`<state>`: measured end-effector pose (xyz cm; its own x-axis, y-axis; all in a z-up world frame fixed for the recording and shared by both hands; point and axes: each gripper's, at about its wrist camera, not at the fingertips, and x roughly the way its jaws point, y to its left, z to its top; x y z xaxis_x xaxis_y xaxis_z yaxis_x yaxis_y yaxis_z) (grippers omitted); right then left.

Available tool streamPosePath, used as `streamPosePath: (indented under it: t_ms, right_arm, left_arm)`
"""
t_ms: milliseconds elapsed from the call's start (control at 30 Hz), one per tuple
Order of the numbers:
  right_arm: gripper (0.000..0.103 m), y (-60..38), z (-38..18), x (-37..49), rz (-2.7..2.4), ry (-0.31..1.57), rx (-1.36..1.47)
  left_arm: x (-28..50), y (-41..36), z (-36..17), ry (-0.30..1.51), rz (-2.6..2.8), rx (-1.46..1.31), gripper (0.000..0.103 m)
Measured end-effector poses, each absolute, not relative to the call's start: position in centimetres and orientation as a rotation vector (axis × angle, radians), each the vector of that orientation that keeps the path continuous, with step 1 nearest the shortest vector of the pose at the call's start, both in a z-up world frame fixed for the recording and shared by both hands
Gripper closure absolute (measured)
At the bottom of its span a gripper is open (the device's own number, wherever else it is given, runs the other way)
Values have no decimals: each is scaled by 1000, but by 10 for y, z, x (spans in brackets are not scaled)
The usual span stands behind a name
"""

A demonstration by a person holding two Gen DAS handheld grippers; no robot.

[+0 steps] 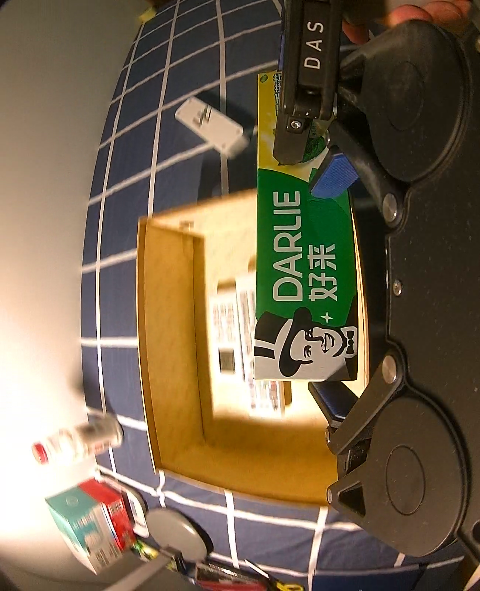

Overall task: Organize objects
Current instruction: 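Carry the toothpaste box with both grippers over into the cardboard box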

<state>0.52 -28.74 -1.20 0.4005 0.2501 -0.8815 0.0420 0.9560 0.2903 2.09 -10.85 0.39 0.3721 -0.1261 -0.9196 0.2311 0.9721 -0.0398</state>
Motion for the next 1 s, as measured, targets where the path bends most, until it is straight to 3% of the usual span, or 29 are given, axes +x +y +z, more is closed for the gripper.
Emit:
streamPosePath:
  t_ms: [433,1000]
  right_arm:
    - [2,-197,-20,20,166,1181,214]
    - [2,-159,-71,58,124,1300,164]
  left_arm:
    - [41,-29,-10,1191,-186,59,0]
    - [82,-1,-64,1321,-200,36,0]
